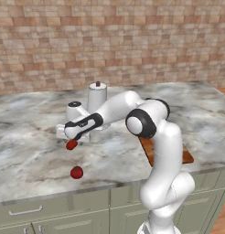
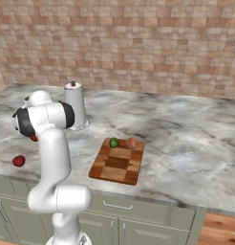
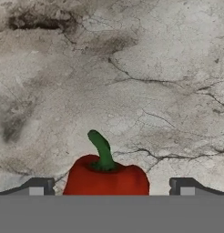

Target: Place the avocado, onion, tomato, and bell pepper on the cutting board.

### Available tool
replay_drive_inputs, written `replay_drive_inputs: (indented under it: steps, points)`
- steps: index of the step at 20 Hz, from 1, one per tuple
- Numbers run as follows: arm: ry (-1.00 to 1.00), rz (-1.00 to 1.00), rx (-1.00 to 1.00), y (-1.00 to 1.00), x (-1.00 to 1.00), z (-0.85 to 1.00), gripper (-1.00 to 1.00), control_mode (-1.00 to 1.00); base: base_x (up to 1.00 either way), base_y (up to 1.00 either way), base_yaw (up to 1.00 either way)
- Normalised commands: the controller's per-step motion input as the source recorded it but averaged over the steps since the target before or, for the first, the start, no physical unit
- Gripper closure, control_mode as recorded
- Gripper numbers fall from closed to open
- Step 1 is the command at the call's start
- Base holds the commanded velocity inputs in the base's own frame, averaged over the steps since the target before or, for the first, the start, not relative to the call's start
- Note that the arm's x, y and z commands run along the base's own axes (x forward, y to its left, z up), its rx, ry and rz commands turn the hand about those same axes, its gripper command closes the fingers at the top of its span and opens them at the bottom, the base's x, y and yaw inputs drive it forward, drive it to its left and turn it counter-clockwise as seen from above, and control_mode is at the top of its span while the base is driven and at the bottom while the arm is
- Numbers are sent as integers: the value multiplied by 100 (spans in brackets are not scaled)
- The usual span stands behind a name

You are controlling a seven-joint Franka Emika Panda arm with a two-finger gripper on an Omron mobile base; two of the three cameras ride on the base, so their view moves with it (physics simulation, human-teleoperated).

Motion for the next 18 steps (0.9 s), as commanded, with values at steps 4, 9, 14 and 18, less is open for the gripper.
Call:
replay_drive_inputs:
  steps: [4,9,14,18]
  points:
    - [0,0,0,20,0,-7,-100,-100,0,0,0]
    - [0,0,0,5,0,0,-100,-100,0,0,0]
    - [0,0,0,0,0,0,-100,-100,0,0,0]
    - [0,0,0,0,0,0,100,-100,0,0,0]
